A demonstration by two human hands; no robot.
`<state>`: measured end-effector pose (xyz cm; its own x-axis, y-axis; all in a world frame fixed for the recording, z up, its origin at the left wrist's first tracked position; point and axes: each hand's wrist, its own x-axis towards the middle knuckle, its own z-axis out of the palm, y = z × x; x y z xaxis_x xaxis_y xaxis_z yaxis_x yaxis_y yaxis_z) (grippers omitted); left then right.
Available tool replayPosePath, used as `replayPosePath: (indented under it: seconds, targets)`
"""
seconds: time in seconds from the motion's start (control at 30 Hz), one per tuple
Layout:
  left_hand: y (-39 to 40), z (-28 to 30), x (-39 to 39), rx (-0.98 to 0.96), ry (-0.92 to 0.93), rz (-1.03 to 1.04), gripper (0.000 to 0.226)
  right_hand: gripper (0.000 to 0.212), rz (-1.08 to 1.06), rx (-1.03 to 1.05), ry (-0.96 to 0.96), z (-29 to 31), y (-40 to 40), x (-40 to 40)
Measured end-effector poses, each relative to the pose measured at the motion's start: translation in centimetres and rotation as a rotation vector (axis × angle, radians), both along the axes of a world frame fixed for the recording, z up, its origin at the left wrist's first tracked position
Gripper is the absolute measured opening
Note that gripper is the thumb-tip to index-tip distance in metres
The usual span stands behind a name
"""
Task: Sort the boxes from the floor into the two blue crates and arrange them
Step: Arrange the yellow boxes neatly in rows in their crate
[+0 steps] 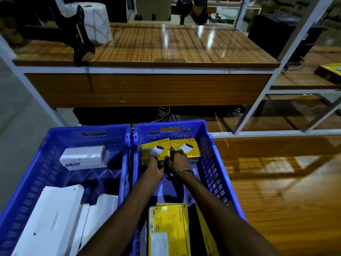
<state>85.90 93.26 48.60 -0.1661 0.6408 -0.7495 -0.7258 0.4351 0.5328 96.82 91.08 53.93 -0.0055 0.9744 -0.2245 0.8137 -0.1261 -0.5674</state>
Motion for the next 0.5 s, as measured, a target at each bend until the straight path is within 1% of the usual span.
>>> replayPosePath:
  seconds: [0.03,0.07,0.13,0.17,0.23,0.27,0.3,0.37,0.4,0.43,0.47,0.5]
  targets:
    - [-1.2,2.8,0.3,-0.041,0.019,-0.017,0.020,0.053,0.009,-0.013,-0.011,0.2,0.0,-0.1]
    - [-1.7,3.6,0.6,-0.076,0.006,-0.006,0.022,0.053,0.006,-0.039,-0.001,0.4,0.1,-0.1]
    - [-2.3,4.1,0.7,-0.107,0.020,-0.004,0.034,0.055,-0.027,-0.086,0.052,0.3,0.4,0.1]
    - [-2.8,4.6,1.0,-0.096,0.028,-0.041,0.038,0.057,-0.053,-0.114,0.086,-0.2,0.6,0.3]
    - [-2.7,5.0,1.6,-0.076,0.051,-0.014,0.038,0.060,-0.115,-0.134,0.208,-1.9,1.2,0.8]
    - [-2.1,4.9,1.6,-0.121,0.040,0.024,0.037,0.058,-0.157,-0.146,0.289,-2.8,1.5,1.1]
    - [-1.3,4.3,1.3,-0.151,0.022,0.057,0.037,0.050,-0.204,-0.147,0.393,-3.1,1.5,1.2]
    - [-0.3,3.9,1.1,-0.135,0.125,-0.013,0.031,0.026,-0.303,-0.161,0.591,-1.8,0.6,1.0]
    - [-0.1,4.0,1.2,-0.134,0.161,-0.008,0.026,0.020,-0.344,-0.151,0.650,-0.4,0.0,0.9]
    - [1.0,1.4,1.0,-0.131,0.158,0.002,0.033,0.019,-0.380,-0.144,0.676,0.2,-0.2,0.8]
    - [1.4,0.5,0.9,-0.159,0.192,-0.028,0.044,0.021,-0.394,-0.134,0.662,0.4,-0.3,1.0]
    - [0.7,1.3,1.0,-0.193,0.209,-0.060,0.052,0.023,-0.414,-0.151,0.700,0.5,-0.3,1.0]
